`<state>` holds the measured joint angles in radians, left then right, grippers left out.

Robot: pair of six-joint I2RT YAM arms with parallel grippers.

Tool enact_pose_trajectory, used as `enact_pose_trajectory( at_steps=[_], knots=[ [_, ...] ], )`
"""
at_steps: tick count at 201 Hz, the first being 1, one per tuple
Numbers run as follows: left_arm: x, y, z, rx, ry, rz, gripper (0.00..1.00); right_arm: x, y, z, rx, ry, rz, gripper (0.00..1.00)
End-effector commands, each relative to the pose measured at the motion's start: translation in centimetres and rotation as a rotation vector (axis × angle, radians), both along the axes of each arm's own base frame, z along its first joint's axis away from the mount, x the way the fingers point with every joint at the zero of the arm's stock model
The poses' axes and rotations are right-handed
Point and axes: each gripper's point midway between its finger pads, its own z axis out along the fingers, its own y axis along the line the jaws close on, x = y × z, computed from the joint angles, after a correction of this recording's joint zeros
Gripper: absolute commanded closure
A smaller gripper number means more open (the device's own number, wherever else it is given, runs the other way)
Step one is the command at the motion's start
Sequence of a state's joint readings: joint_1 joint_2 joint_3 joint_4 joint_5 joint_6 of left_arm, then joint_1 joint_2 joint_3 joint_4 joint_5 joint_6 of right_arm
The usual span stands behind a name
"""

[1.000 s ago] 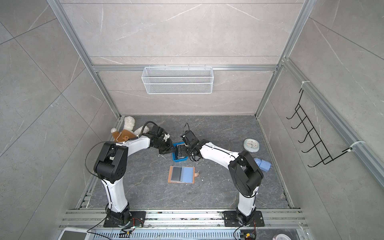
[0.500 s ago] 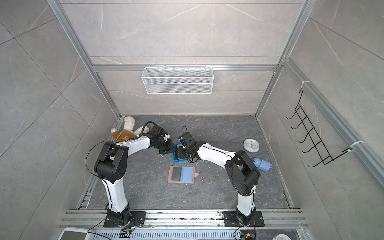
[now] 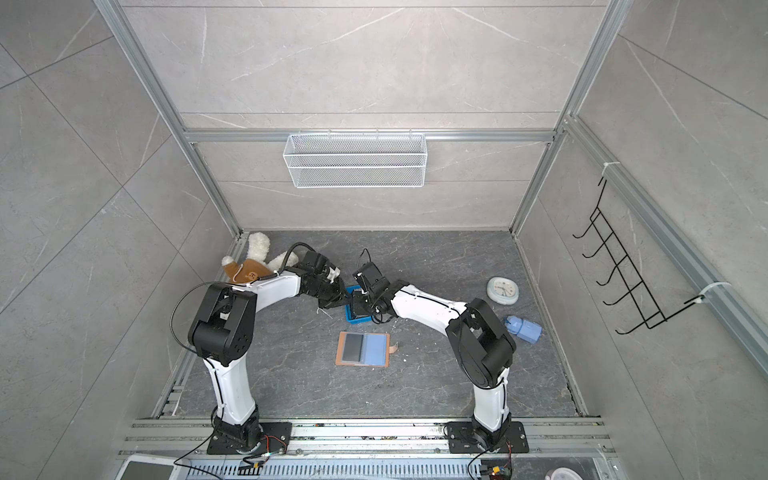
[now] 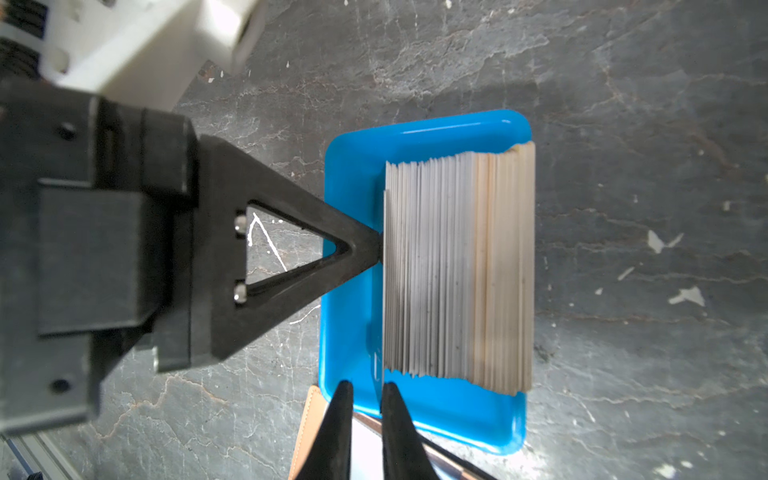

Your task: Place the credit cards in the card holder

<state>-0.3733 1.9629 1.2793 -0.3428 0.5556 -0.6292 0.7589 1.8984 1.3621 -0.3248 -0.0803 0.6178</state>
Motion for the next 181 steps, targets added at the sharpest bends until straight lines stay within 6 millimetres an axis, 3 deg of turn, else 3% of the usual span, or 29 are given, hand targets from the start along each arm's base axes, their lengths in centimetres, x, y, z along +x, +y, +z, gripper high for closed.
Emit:
enact_pose_trajectory(
  at_steps=[1,105,181],
  knots=[
    [-0.6,0.0,-1.0,0.033,0.025,-0.023,0.83,0.1,0.7,-0.6,-0.009,0.013,0.011,0.82],
    [-0.5,0.0,-1.0,0.033,0.025,-0.023,0.83,-0.1,0.7,-1.5,-0.078,0.001,0.018,0.83],
    [-0.5,0.0,-1.0,0.033,0.025,-0.022,0.83,0.0,0.9,-1.9,-0.091,0.003,0.018,0.89]
  ],
)
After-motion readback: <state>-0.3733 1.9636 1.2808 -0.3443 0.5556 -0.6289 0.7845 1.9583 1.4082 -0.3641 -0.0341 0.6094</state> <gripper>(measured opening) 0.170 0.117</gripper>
